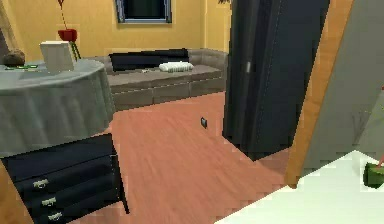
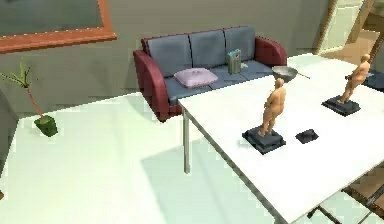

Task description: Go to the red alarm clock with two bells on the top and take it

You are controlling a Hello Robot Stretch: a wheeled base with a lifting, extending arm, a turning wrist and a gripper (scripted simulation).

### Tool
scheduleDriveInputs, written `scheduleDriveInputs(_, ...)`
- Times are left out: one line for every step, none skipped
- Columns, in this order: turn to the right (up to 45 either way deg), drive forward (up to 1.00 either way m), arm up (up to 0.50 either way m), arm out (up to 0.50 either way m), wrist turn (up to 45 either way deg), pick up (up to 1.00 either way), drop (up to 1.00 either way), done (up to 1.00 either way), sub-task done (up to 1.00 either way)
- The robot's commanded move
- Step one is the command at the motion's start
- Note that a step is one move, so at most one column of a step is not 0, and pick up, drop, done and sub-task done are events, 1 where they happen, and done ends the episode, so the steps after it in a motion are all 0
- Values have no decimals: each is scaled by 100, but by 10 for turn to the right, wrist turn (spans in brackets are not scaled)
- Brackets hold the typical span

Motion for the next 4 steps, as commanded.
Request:
scheduleDriveInputs(-30, 0, 0, 0, 0, 0, 0, 0, 0)
scheduleDriveInputs(0, 5, 0, 0, 0, 0, 0, 0, 0)
scheduleDriveInputs(450, 0, 0, 0, 0, 0, 0, 0, 0)
scheduleDriveInputs(180, 0, 0, 0, 0, 0, 0, 0, 0)
